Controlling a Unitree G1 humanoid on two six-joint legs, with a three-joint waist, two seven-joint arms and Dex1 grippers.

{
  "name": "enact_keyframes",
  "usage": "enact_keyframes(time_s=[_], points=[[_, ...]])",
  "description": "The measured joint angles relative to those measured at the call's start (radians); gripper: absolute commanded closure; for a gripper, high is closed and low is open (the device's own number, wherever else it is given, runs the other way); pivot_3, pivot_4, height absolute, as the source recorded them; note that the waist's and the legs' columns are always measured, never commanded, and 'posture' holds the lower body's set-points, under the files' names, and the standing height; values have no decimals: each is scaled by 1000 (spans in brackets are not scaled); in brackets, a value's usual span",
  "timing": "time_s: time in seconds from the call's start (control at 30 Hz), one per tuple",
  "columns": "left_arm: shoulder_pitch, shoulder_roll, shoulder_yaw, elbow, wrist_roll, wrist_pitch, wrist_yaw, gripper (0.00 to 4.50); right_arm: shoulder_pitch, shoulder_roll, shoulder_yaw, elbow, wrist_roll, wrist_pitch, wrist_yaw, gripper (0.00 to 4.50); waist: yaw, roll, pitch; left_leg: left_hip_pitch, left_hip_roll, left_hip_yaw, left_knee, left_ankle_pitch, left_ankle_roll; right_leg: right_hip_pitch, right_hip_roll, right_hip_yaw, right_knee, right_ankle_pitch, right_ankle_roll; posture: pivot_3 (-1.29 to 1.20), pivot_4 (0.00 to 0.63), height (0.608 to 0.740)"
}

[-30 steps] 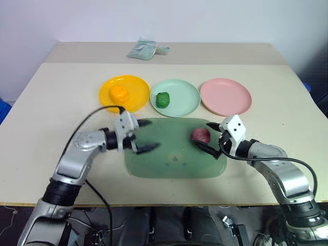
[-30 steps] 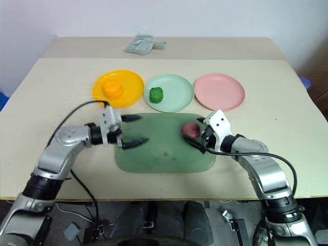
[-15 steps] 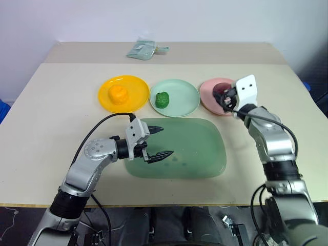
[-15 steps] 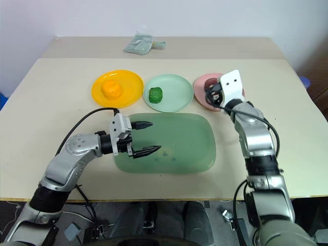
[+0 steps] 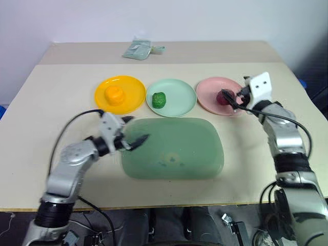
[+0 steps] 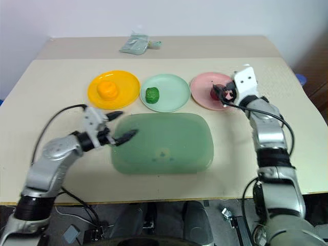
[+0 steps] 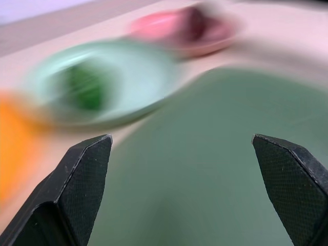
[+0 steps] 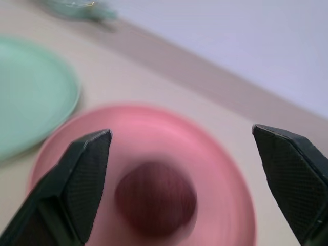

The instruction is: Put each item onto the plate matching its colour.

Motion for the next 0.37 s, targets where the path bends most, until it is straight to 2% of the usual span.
enact_keyframes(time_s=[0.1,0.17,0.37], points=[[78,48,107,36,-2,-25,-1,0,185,-90,-11,-147,121,89,216,39,0,0,0,1,0,1,1,0,1,0,-1,0,-1,0,0,0,150,740],[141,76,176,65,-2,-36,-5,0,264,-141,-27,-203,170,135,303,39,-1,0,0,1,0,1,1,-1,1,0,-1,1,-1,0,0,0,150,740],[306,88,292,62,-30,-42,-30,0,269,-183,-75,-219,210,200,369,39,-2,0,0,2,1,1,2,-1,0,-1,-6,2,0,0,-1,0,150,740]])
